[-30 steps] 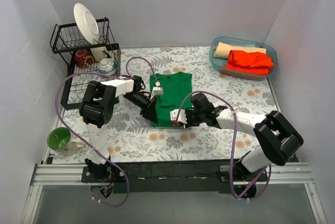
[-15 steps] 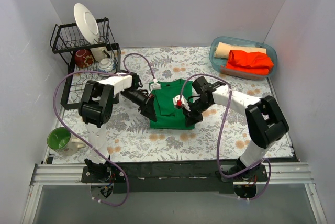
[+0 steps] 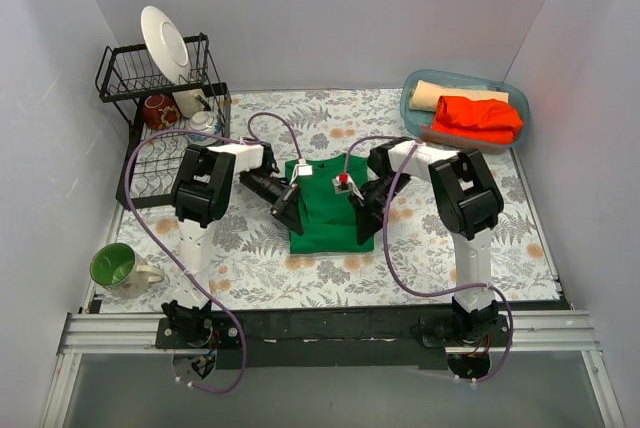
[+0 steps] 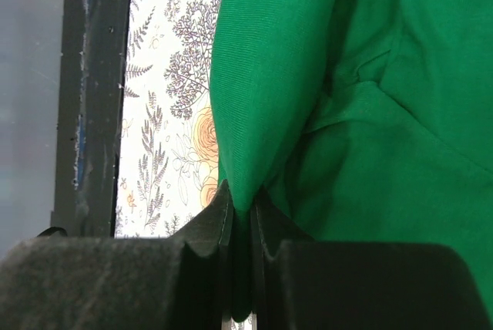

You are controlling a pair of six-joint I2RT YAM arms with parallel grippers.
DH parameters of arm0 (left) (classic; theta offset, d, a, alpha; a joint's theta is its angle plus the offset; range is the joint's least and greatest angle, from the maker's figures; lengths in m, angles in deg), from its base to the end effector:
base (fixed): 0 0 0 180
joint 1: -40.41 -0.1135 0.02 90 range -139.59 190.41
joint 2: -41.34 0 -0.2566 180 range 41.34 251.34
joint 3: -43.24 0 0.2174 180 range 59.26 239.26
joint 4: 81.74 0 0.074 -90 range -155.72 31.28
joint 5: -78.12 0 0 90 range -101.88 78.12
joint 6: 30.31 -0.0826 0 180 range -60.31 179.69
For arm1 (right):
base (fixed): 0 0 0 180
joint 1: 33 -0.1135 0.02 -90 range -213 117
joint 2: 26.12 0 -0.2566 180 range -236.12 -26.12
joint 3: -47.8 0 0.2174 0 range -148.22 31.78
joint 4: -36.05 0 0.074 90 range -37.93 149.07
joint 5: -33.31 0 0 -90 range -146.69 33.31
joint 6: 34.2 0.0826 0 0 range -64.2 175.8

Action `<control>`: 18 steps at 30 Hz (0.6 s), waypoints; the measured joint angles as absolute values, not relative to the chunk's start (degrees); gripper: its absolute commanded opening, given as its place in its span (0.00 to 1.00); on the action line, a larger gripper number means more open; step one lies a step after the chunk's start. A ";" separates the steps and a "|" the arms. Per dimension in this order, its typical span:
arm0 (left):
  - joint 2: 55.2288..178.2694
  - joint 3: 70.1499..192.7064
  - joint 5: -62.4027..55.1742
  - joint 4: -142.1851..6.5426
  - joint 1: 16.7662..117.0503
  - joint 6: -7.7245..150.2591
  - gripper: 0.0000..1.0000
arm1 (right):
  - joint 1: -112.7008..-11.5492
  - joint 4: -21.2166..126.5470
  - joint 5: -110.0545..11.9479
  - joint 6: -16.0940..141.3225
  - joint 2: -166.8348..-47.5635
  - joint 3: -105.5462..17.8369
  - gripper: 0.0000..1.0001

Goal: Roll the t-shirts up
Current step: Roll the T-shirt to the center of the board.

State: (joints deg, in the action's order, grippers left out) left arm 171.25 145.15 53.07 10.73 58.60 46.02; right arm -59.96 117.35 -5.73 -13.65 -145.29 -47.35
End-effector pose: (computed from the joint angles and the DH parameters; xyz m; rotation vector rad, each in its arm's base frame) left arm 0.2819 -0.1714 0.1143 -0.2399 -2.2459 1.3914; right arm 0.2475 0.1979 0.1275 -1.9239 1.9552 1.3492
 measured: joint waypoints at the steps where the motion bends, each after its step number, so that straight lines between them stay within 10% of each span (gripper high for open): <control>1: 171.40 145.15 52.92 10.77 58.60 45.99 0.00 | -59.89 118.35 -5.58 -13.93 -146.41 -48.18 0.04; 8: 171.42 145.06 51.87 10.77 58.63 45.51 0.04 | -59.81 123.73 -4.93 -14.74 -151.19 -52.77 0.07; 13: 168.23 140.51 49.95 6.53 58.54 46.82 0.38 | -59.94 127.64 -5.82 -12.19 -156.37 -59.31 0.10; 18: 151.69 130.00 41.01 -5.67 57.84 50.69 0.51 | -60.40 132.36 -7.57 -5.30 -162.36 -66.59 0.10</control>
